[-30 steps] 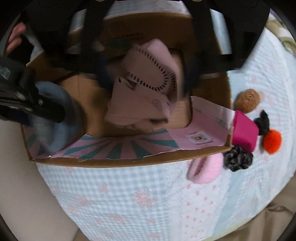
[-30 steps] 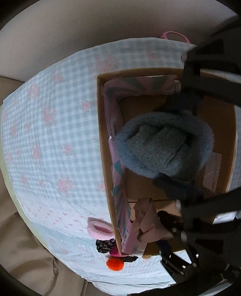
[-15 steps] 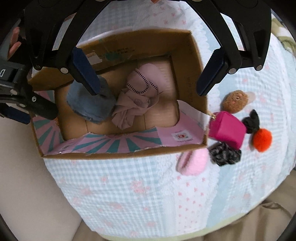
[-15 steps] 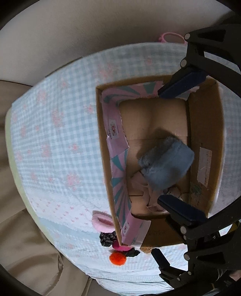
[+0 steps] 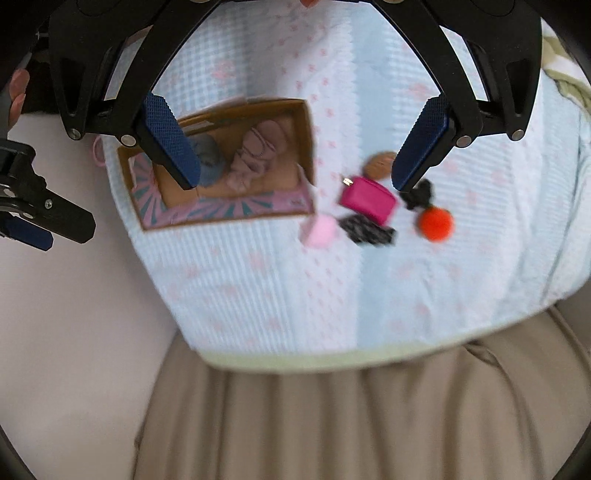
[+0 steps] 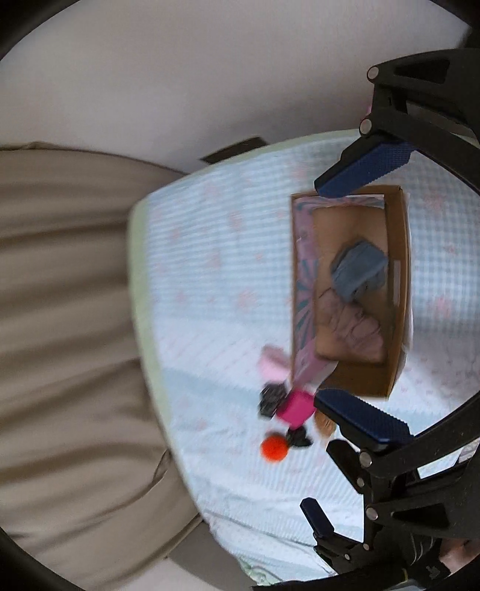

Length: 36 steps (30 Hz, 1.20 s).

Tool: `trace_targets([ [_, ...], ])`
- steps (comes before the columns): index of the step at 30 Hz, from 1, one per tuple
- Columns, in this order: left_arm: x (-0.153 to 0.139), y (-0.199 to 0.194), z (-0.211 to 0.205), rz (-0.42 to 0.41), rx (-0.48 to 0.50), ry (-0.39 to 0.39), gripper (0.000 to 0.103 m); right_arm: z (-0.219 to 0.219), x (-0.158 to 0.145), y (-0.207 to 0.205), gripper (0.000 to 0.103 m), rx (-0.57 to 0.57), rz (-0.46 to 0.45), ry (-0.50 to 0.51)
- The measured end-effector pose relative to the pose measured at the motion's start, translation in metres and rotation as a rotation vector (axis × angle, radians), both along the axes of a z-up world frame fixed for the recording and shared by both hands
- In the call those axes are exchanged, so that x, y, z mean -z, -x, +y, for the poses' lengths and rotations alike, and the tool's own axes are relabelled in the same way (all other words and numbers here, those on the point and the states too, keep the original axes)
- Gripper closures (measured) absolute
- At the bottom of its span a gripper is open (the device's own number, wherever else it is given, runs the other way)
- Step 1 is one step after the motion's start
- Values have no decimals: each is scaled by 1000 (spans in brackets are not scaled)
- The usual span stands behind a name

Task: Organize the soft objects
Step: 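Open both tools to drop slipper and hat into the box, then withdraw, then grasp the black glove with the left tool while the right tool grasps the pink purse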

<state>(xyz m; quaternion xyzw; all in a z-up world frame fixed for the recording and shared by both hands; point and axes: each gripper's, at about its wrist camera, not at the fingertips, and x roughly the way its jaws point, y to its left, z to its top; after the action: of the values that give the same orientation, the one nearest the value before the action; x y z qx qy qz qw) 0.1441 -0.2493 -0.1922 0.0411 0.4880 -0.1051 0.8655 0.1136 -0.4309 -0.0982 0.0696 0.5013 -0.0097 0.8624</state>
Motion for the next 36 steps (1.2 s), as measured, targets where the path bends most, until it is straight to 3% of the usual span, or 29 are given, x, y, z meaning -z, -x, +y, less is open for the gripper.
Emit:
trace_targets([
  [6, -79, 43, 59, -151, -73, 27, 0, 45, -60, 28, 0, -51, -122, 25],
  [12, -119, 81, 118, -236, -169, 39, 0, 75, -83, 57, 0, -88, -220, 18],
  [20, -117, 106, 160, -256, -221, 38, 0, 103, -84, 71, 0, -119, -275, 28],
  [25, -108, 109, 178, -251, -226, 56, 0, 119, -80, 70, 0, -124, -265, 34],
  [36, -78, 65, 224, -193, -204, 94, 0, 173, -50, 35, 0, -162, -225, 16],
])
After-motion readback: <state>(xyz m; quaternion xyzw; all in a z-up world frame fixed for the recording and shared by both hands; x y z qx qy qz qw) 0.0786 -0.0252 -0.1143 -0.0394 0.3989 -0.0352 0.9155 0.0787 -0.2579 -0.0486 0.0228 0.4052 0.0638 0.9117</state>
